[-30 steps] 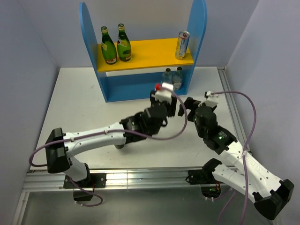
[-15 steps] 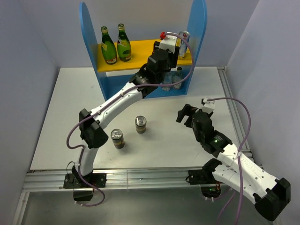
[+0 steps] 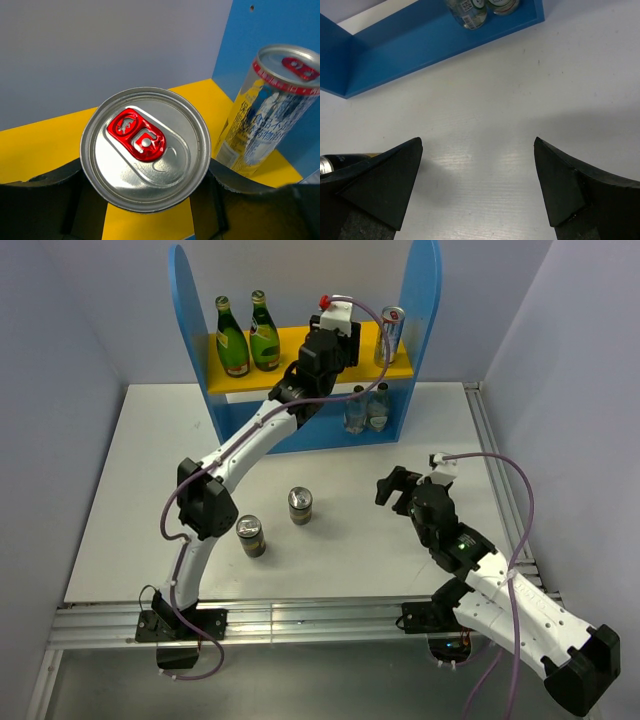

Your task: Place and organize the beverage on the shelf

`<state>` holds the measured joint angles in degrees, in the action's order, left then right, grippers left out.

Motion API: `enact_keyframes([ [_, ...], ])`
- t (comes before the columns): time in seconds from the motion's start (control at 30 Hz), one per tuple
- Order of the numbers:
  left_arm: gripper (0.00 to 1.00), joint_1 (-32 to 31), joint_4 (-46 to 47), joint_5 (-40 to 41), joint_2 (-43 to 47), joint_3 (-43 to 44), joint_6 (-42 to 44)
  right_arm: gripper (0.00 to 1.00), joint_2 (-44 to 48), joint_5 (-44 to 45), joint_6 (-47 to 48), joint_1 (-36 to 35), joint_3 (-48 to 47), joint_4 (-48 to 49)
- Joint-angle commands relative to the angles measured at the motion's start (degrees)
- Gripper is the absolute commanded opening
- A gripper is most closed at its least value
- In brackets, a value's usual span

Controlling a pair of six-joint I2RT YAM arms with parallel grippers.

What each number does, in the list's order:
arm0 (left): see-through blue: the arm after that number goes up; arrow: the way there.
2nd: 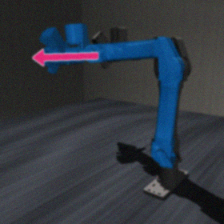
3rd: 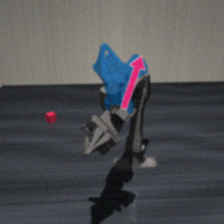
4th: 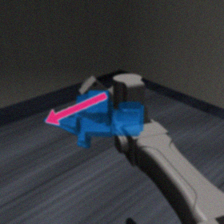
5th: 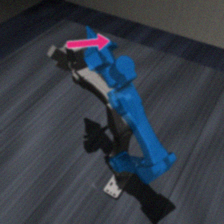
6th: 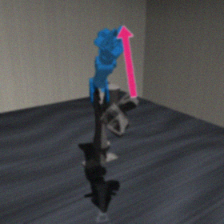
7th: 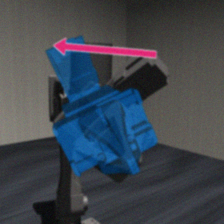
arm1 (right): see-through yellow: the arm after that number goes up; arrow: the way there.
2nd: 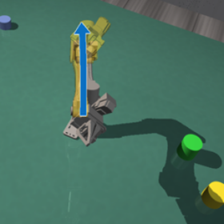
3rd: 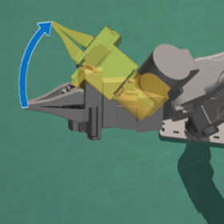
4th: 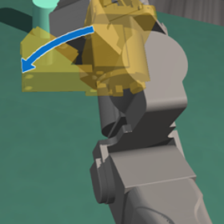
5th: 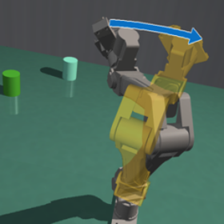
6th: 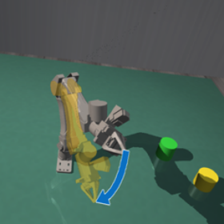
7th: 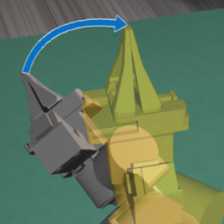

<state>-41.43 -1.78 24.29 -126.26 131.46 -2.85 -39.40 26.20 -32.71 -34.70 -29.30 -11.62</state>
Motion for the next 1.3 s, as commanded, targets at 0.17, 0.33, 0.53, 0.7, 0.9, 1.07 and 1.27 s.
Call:
enact_keyframes([
  [0.17, 0.04, 1.09, 6.35, -8.03, -1.89, 7.76, -4.97, 0.99, -1.56, -0.53, 0.54, -0.28, 1.88, 4.93],
  [0.33, 0.06, 1.09, 5.47, -10.84, -1.36, 7.67, -6.46, 0.99, -2.44, -0.53, 0.54, -0.28, 2.23, 5.64],
  [0.53, 0.17, 1.09, 4.42, -12.69, -1.27, 8.9, -6.99, 0.99, -3.23, -0.8, 0.54, -0.28, 2.58, 6.43],
  [0.7, 0.41, 1.09, 3.72, -13.31, -2.06, 9.69, -6.2, 0.99, -3.49, -1.06, 0.54, -0.28, 2.76, 6.78],
  [0.9, 0.58, 1.09, 3.19, -13.92, -3.12, 10.75, -5.85, 0.99, -3.67, -1.15, 0.54, -0.28, 2.76, 6.96],
  [1.07, 0.69, 1.09, 3.01, -14.27, -3.65, 11.28, -5.41, 0.99, -3.85, -1.15, 0.45, -0.28, 2.76, 7.22],
  [1.27, 0.79, 1.09, 2.66, -13.84, -3.82, 10.66, -4.44, 0.99, -4.46, -1.32, 0.63, -0.28, 2.85, 7.66],
])
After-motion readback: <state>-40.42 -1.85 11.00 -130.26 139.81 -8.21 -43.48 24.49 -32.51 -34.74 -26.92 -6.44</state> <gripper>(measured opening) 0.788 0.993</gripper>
